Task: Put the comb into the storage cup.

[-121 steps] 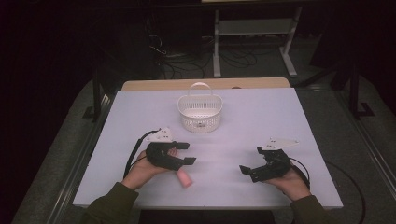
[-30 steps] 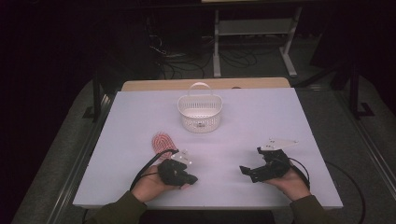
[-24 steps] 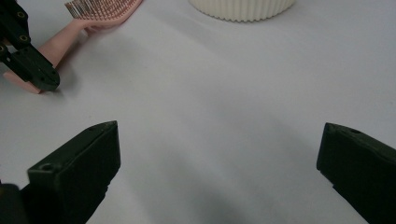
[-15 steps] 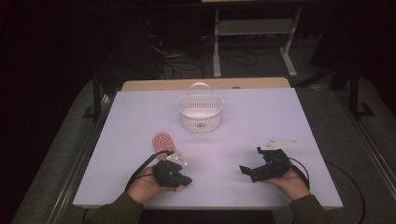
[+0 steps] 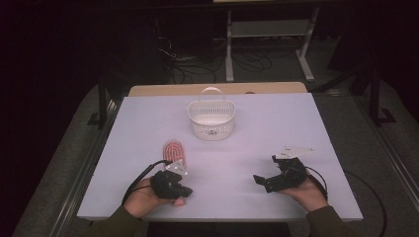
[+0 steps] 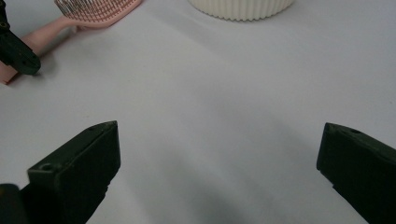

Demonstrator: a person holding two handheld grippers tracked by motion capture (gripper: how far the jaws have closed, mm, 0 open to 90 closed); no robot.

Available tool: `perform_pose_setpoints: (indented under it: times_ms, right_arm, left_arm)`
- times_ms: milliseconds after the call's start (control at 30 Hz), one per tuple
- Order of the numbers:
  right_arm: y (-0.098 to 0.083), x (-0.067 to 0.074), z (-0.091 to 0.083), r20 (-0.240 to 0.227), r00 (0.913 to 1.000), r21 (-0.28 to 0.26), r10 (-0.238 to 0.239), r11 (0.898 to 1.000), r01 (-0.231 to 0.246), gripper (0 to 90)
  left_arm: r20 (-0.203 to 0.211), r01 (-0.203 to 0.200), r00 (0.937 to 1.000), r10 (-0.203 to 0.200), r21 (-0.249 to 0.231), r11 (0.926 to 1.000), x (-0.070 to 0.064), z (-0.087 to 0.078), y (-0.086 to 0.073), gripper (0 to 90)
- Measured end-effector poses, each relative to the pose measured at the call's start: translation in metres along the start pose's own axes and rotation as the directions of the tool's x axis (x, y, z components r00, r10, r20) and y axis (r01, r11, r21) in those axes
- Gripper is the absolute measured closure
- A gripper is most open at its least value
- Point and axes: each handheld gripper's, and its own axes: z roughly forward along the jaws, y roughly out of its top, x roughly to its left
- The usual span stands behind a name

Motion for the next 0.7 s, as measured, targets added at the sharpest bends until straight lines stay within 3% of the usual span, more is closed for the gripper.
perform_pose_setpoints:
  times_ms: [700]
  right_arm:
    - [0.000,0.000,0.000,0.004,1.0000,0.002,0.002,1.000,-0.002,0.0]
  left_arm:
    - [-0.076,0.071,0.9946,-0.070,0.012,0.9974,0.018,-0.025,-0.030,90.0]
